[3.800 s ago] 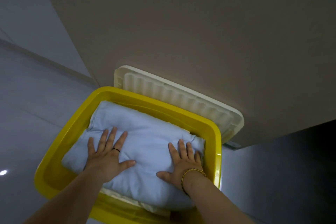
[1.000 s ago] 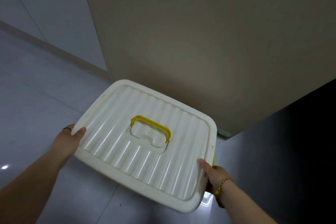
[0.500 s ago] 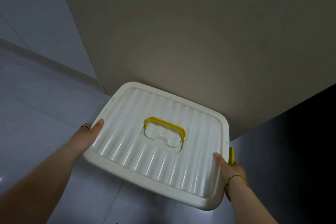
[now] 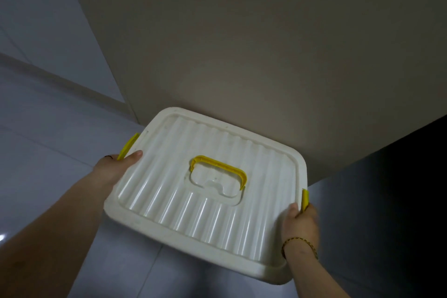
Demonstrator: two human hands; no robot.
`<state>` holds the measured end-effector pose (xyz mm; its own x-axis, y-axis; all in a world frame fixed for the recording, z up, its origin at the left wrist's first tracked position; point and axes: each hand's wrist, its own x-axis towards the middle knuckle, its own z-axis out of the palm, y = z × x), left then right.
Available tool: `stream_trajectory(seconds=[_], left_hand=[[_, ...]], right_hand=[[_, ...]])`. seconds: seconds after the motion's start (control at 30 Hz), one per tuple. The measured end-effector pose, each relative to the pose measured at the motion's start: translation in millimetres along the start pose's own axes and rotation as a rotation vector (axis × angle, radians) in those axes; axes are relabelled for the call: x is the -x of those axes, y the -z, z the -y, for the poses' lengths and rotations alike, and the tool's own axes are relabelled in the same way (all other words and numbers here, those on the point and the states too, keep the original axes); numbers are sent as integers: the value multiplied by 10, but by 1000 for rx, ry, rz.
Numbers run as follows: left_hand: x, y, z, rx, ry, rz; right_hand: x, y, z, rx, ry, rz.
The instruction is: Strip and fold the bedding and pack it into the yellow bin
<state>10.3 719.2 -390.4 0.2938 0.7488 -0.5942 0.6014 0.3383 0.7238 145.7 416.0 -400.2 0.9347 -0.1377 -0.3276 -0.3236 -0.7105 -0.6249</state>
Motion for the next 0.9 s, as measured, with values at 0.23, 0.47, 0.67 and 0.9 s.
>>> stream_trajectory(seconds=[0.23,0.47,0.67,0.9], left_hand=[[132,-107,70,-203,-251,-261],[182,-145,130,-549,-414,-367],[305,-561,194,-853,-786,-141],[340,-718,248,-972,-728,-105]], right_hand=[[-43,-21,-14,0,1,13],[3,19,44,110,125,37],[121,-297,109,672,757,-38],[162,-430,37,864,750,241]])
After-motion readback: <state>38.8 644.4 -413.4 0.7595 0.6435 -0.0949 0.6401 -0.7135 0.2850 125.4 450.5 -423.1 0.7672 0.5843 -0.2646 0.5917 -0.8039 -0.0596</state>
